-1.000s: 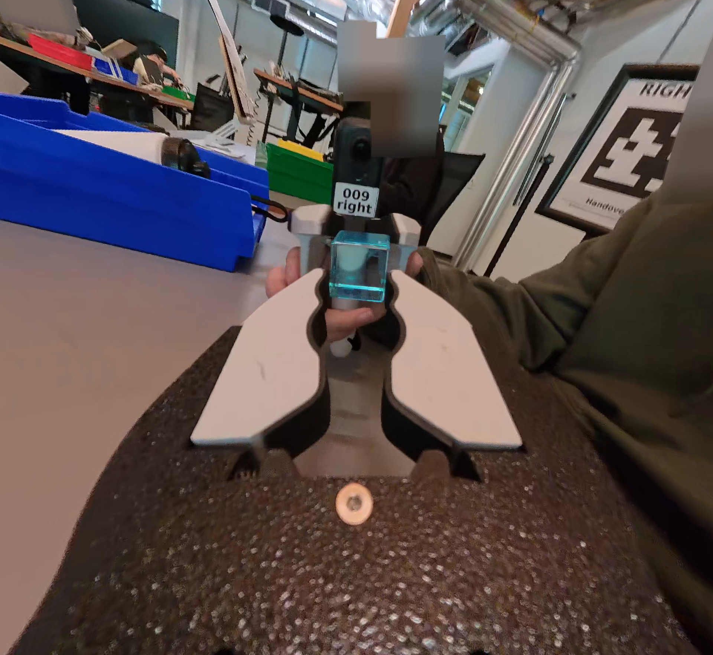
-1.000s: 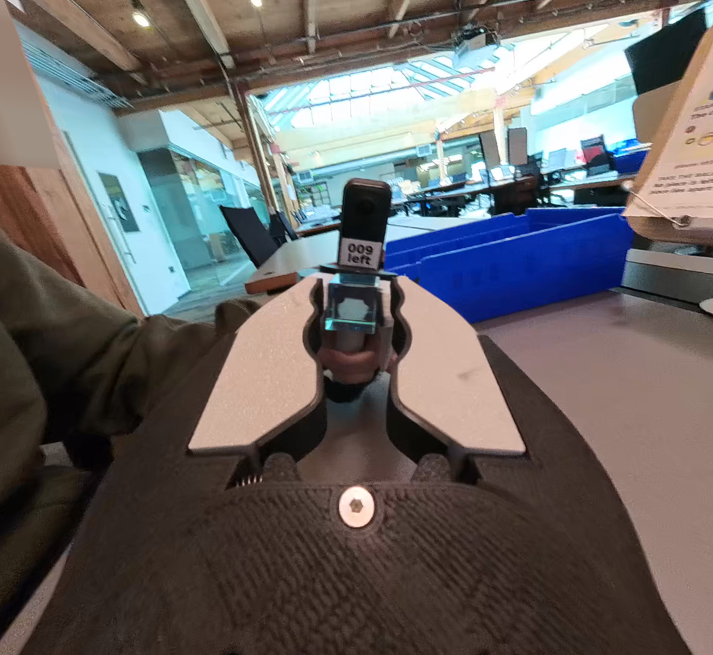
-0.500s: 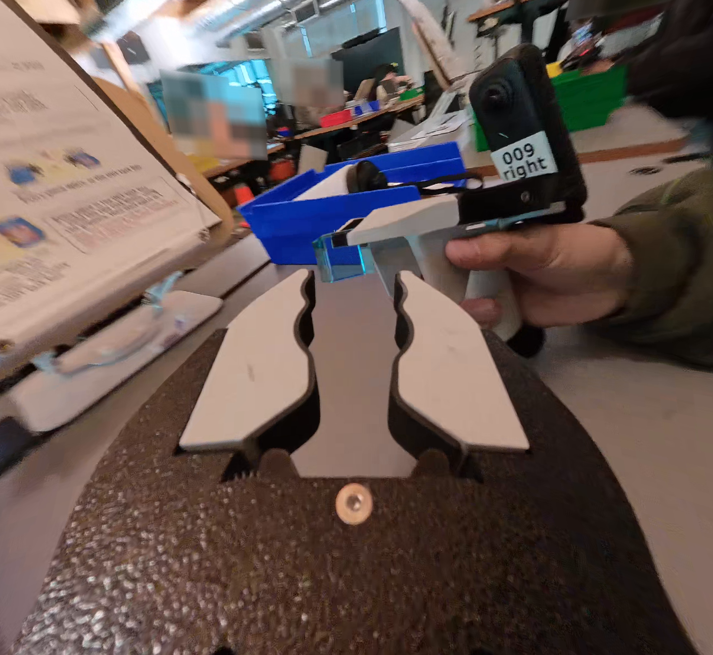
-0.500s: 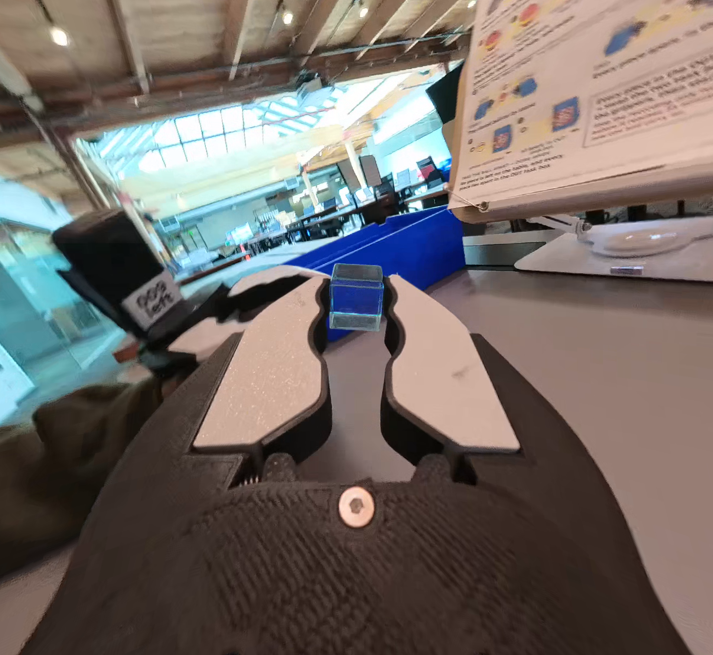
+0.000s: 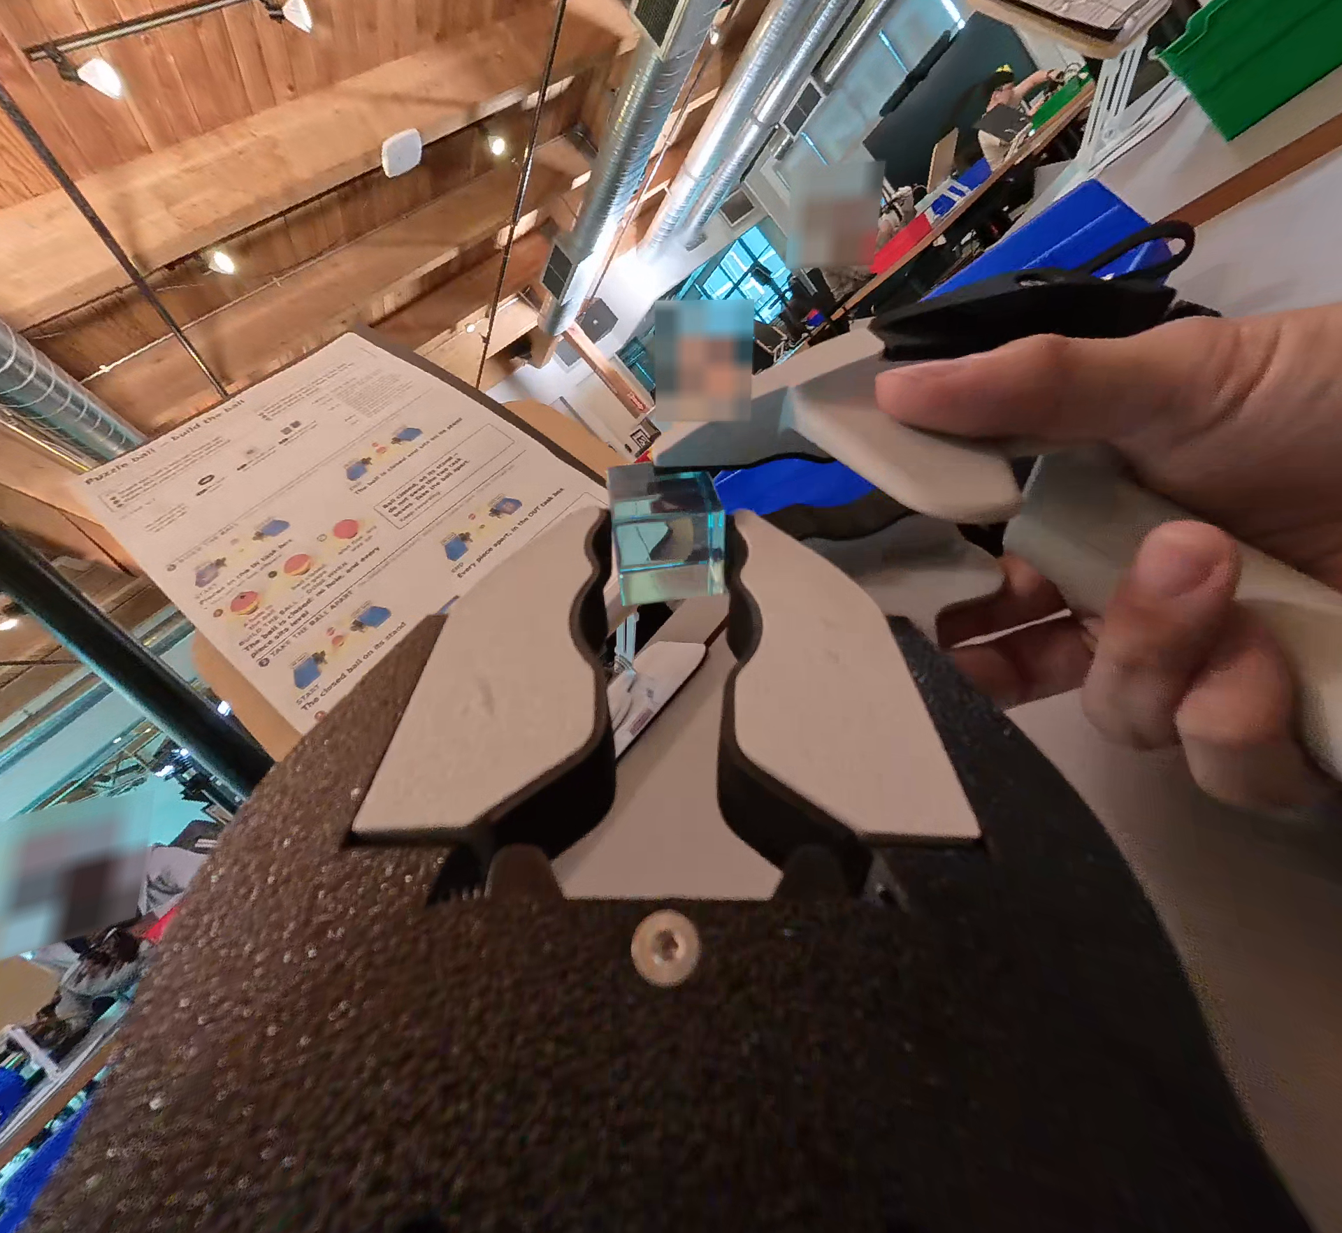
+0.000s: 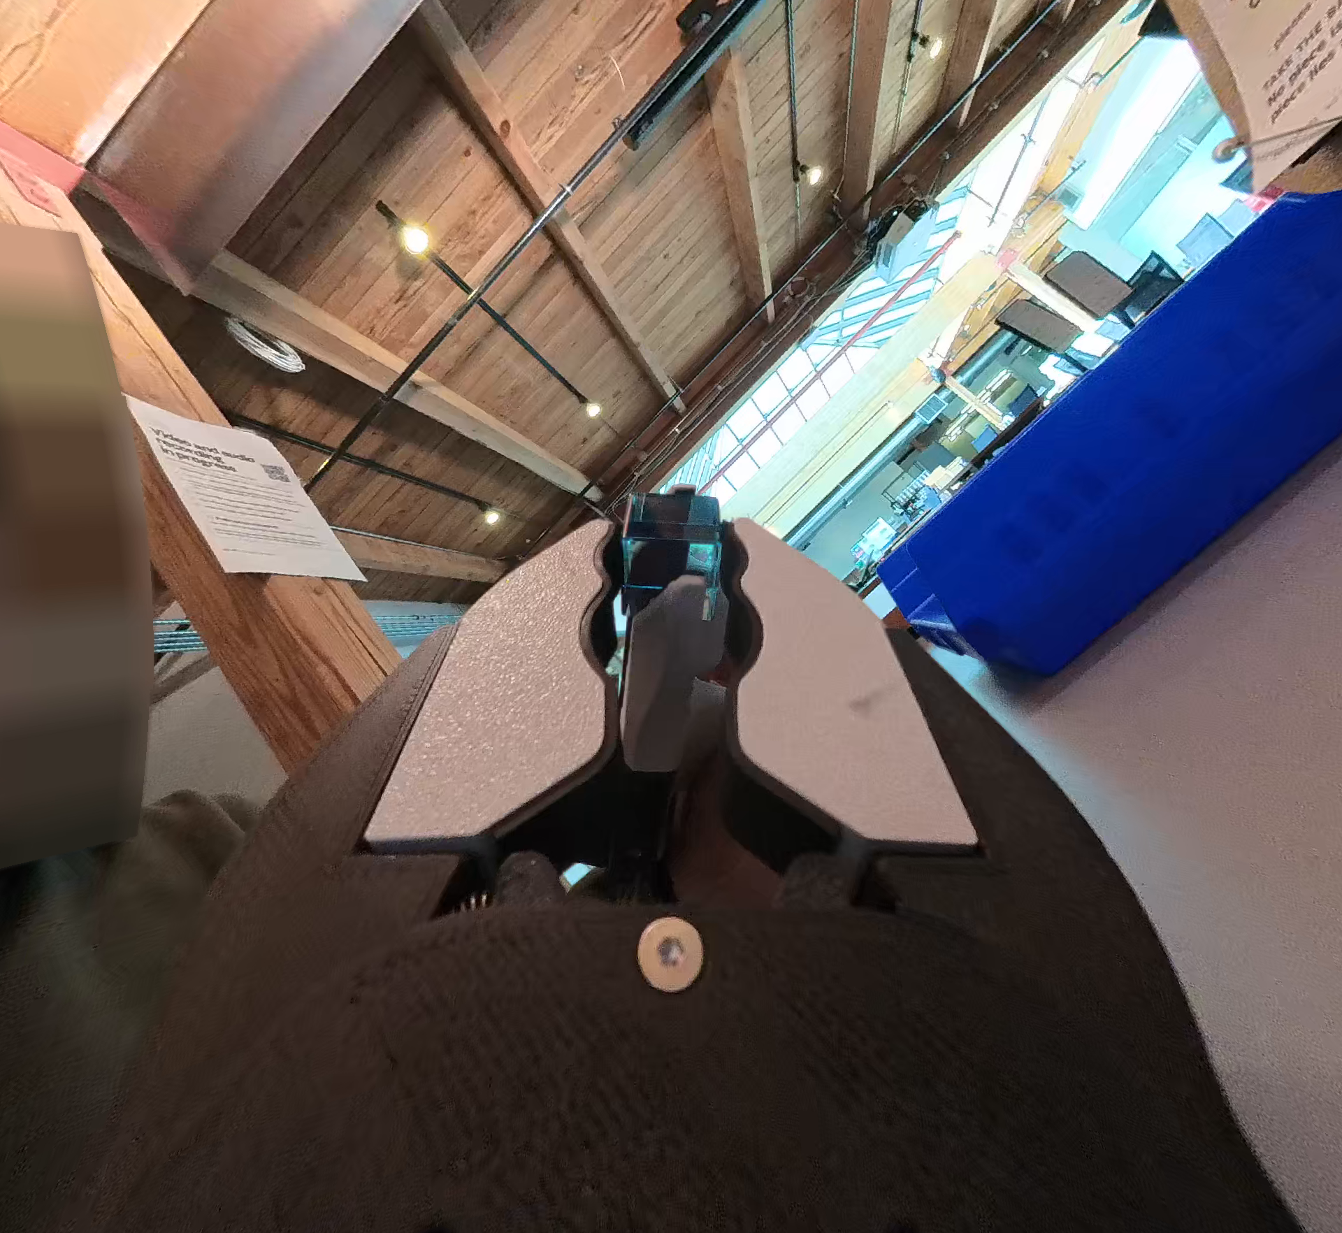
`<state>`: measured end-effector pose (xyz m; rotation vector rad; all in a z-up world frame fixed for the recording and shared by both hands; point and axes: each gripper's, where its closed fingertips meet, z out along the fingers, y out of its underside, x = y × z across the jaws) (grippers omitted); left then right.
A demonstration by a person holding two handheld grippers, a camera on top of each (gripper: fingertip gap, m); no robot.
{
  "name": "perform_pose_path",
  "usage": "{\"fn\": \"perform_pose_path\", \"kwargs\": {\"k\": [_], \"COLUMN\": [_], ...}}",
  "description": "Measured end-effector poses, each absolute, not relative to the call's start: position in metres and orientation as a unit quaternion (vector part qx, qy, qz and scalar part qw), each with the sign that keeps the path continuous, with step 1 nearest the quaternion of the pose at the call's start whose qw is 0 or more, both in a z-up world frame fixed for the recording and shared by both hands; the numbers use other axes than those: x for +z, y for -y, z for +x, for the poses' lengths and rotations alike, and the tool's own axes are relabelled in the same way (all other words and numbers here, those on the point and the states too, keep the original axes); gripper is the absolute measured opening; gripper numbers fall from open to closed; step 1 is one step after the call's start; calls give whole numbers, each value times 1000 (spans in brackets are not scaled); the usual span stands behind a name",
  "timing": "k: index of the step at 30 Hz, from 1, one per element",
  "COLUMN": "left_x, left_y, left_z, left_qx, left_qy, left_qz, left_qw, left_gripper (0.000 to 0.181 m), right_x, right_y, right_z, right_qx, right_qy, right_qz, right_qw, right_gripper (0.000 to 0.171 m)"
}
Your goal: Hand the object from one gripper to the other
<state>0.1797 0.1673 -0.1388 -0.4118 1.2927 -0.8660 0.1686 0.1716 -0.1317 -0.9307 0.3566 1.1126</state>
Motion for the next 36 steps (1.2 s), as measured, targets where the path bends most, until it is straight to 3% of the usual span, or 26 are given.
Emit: {"fn": "perform_pose_path", "kwargs": {"k": [6, 10, 14, 17, 19, 30, 33, 36], "left_x": [-140, -145, -152, -165, -172, -172, -163, -156], "left_y": [-164, -150, -144, -140, -137, -142, -154, -166], "left_z": [179, 170, 147, 134, 132, 140, 157, 171], "left_qx": [-465, -638, -716, -703, -689, -675, -675, -626], "left_qy": [-606, -628, -639, -668, -685, -691, -658, -639], "left_qz": [-219, -254, -249, -240, -233, -232, -262, -263], "left_qw": [608, 366, 125, 44, 41, 116, 204, 362], "left_gripper": [27, 27, 27, 27, 27, 27, 29, 40], "right_x": [-131, -132, -132, -139, -146, -156, -148, -142], "right_y": [-169, -161, -153, -151, -150, -159, -165, -168], "right_z": [172, 173, 160, 143, 132, 135, 153, 180], "right_qx": [420, 264, 194, 191, 216, 211, 176, 123], "right_qy": [-125, -26, 67, 122, 147, 132, 76, -11], "right_qz": [-476, -555, -590, -608, -622, -659, -641, -613], "right_qw": [762, 788, 781, 761, 738, 710, 743, 780], "right_gripper": [33, 52, 49, 34, 24, 25, 25, 25]}}
